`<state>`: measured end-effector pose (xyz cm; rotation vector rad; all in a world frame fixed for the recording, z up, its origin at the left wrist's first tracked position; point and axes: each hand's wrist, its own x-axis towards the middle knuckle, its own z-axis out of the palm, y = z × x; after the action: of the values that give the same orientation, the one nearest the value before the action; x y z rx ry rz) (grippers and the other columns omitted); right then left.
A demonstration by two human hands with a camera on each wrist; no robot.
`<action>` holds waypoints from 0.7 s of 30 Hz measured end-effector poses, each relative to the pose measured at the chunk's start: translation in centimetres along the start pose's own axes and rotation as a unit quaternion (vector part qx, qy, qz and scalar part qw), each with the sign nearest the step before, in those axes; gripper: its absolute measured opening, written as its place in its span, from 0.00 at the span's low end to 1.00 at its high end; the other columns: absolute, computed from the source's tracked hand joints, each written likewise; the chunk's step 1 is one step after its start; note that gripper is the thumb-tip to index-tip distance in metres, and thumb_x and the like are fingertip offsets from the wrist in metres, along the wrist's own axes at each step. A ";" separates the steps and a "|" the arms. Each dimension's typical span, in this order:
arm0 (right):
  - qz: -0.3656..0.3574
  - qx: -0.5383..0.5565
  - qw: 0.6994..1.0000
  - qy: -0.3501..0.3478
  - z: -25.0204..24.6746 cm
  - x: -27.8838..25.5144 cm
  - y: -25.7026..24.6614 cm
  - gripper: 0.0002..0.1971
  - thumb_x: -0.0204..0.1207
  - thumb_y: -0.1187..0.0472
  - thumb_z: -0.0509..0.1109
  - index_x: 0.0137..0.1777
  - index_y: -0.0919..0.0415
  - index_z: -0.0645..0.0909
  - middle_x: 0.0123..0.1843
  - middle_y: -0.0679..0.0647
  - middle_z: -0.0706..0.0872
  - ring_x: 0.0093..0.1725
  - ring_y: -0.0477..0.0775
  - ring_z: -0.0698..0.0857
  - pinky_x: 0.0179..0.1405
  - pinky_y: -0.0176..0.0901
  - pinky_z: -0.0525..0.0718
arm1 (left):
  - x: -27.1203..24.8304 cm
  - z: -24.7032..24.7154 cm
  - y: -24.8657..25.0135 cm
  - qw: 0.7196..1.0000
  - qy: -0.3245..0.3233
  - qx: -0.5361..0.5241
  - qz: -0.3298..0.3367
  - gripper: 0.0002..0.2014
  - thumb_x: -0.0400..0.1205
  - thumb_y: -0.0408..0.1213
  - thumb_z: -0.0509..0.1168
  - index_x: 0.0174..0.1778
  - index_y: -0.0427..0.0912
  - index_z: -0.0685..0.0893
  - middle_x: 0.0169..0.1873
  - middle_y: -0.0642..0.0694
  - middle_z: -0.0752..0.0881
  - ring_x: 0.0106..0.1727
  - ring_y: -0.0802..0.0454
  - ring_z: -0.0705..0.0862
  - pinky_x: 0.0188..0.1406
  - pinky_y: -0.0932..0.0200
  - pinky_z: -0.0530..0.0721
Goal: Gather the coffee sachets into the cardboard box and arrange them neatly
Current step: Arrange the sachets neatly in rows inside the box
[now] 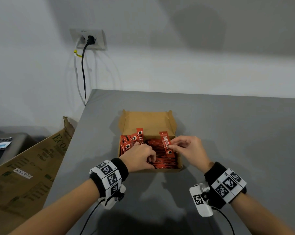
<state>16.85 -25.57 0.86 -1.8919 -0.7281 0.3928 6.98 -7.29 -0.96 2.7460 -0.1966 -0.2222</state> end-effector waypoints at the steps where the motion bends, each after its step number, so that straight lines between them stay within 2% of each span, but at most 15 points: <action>1: -0.003 -0.007 1.000 -0.011 -0.2 -0.1 0.0 0.11 0.66 0.67 0.79 0.35 0.48 0.86 0.36 0.47 0.90 0.37 0.45 0.88 0.44 0.36 0.86 | 0.1 0.1 0.0 1.000 0.003 0.001 0.000 0.09 0.77 0.48 0.68 0.46 0.47 0.85 0.46 0.54 0.83 0.51 0.58 0.78 0.56 0.57 0.66; 4: 0.010 -0.031 0.997 -0.075 -0.6 -0.4 -0.2 0.10 0.64 0.65 0.81 0.33 0.47 0.88 0.37 0.48 0.91 0.40 0.49 0.90 0.47 0.40 0.87 | 0.1 0.3 0.0 1.000 0.002 0.004 0.005 0.07 0.77 0.46 0.67 0.44 0.48 0.86 0.45 0.54 0.84 0.52 0.57 0.78 0.57 0.56 0.66; 6: 0.012 -0.070 0.992 -0.106 -0.6 -0.6 -0.3 0.09 0.64 0.63 0.81 0.33 0.47 0.88 0.37 0.46 0.91 0.39 0.47 0.89 0.46 0.41 0.88 | 0.1 0.4 0.0 1.000 0.002 0.010 0.004 0.07 0.78 0.46 0.66 0.43 0.47 0.86 0.44 0.54 0.84 0.52 0.57 0.78 0.59 0.55 0.68; 8: 0.006 -0.081 0.991 -0.104 -0.4 -0.8 -0.6 0.06 0.65 0.63 0.80 0.35 0.50 0.89 0.38 0.44 0.90 0.39 0.44 0.89 0.46 0.38 0.87 | 0.1 0.4 0.0 1.000 0.001 0.010 0.003 0.08 0.78 0.47 0.66 0.43 0.48 0.86 0.44 0.55 0.84 0.51 0.57 0.77 0.58 0.55 0.68; 11: -0.009 -0.045 0.997 -0.060 -0.3 -0.7 -1.0 0.06 0.65 0.64 0.80 0.37 0.52 0.89 0.38 0.44 0.90 0.41 0.41 0.88 0.48 0.33 0.86 | 0.2 0.5 -0.1 1.000 -0.002 0.002 0.005 0.08 0.79 0.48 0.66 0.43 0.49 0.86 0.44 0.56 0.84 0.53 0.58 0.77 0.58 0.55 0.66; 13: -0.012 -0.068 0.995 -0.079 -0.1 -0.7 -1.1 0.04 0.65 0.64 0.80 0.38 0.55 0.90 0.37 0.44 0.90 0.39 0.39 0.88 0.45 0.29 0.84 | 0.3 0.6 -0.2 1.000 0.004 0.000 0.003 0.09 0.79 0.49 0.65 0.42 0.49 0.86 0.44 0.56 0.84 0.51 0.59 0.76 0.58 0.56 0.66; 16: -0.006 -0.168 0.973 -0.159 0.3 -0.6 -1.1 0.04 0.67 0.63 0.79 0.41 0.60 0.90 0.39 0.48 0.89 0.34 0.32 0.84 0.41 0.22 0.79 | 0.4 0.6 -0.1 1.000 0.010 -0.005 -0.003 0.10 0.79 0.50 0.66 0.45 0.48 0.86 0.44 0.54 0.83 0.49 0.57 0.76 0.56 0.57 0.64; 19: 0.018 -0.235 0.945 -0.226 0.6 -0.4 -0.9 0.06 0.69 0.64 0.77 0.46 0.63 0.90 0.44 0.54 0.90 0.36 0.38 0.83 0.40 0.19 0.77 | 0.3 0.5 -0.1 1.000 0.002 0.002 0.002 0.06 0.79 0.45 0.65 0.44 0.48 0.86 0.44 0.54 0.83 0.50 0.56 0.77 0.57 0.56 0.65; 21: 0.024 -0.275 0.929 -0.247 0.9 -0.2 -1.1 0.07 0.71 0.64 0.76 0.48 0.64 0.89 0.47 0.56 0.90 0.40 0.44 0.84 0.41 0.22 0.78 | 0.3 0.6 -0.1 1.000 -0.003 -0.005 -0.001 0.05 0.79 0.41 0.65 0.45 0.49 0.86 0.44 0.55 0.84 0.51 0.57 0.77 0.58 0.57 0.64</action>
<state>15.88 -24.76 1.51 -2.3669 -1.2258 0.7762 7.20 -7.43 -1.54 2.7364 -0.1940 -0.2317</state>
